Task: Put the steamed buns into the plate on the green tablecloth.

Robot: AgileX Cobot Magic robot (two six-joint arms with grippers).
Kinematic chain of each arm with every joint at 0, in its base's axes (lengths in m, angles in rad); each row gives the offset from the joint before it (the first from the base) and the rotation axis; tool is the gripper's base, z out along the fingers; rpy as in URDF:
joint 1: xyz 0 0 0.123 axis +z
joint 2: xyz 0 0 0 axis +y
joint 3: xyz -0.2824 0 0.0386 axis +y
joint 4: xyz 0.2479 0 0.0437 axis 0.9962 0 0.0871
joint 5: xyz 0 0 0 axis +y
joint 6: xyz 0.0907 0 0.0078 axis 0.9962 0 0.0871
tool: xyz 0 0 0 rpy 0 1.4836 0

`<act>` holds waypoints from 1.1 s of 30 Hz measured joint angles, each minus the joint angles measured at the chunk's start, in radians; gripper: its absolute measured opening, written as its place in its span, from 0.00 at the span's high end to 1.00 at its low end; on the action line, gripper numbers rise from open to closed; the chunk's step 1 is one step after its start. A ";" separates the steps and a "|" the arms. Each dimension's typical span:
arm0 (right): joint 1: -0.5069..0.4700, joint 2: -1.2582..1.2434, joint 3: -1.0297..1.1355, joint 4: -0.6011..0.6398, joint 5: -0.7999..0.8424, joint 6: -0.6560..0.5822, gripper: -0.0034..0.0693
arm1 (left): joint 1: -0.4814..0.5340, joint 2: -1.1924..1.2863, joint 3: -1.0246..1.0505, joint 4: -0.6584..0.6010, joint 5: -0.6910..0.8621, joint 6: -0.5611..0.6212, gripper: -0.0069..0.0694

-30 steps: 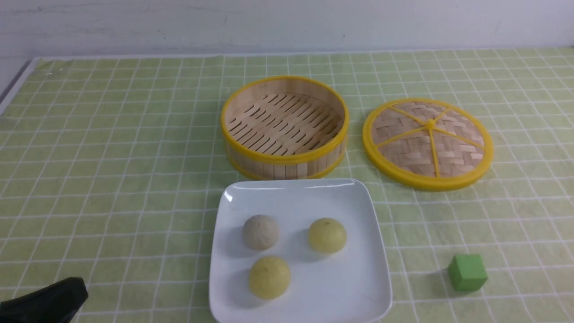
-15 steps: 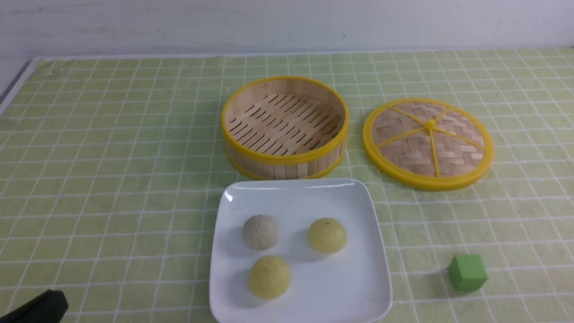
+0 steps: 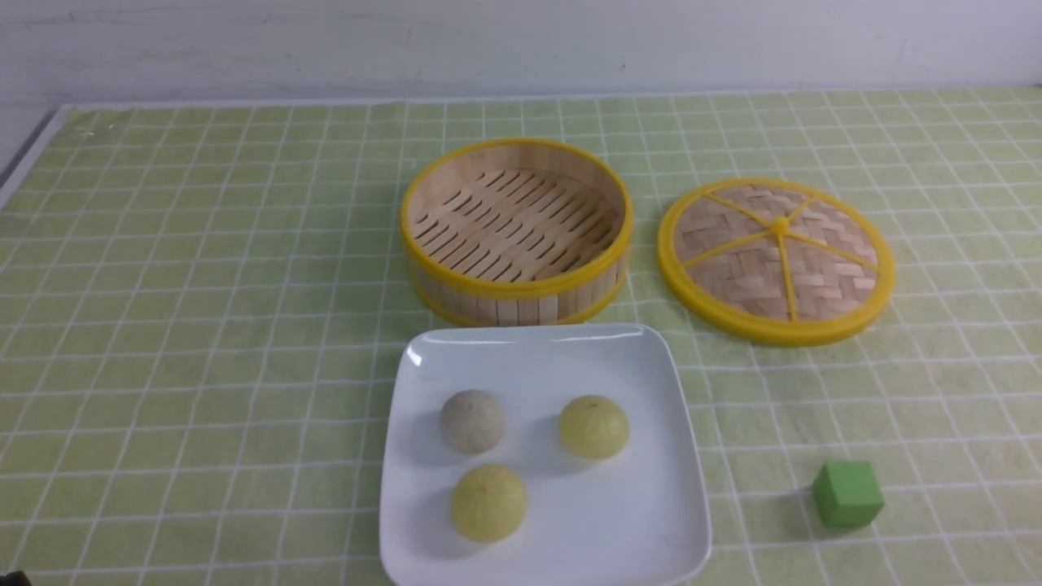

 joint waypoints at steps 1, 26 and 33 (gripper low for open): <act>0.000 0.000 0.000 0.000 0.000 0.000 0.81 | -0.008 0.000 0.000 0.001 0.000 0.000 0.82; 0.000 0.000 0.000 0.000 0.000 0.000 0.80 | -0.031 0.000 0.000 0.002 0.002 -0.001 0.80; 0.000 0.000 0.000 0.000 0.000 0.000 0.79 | -0.031 0.000 0.000 0.008 0.004 -0.001 0.80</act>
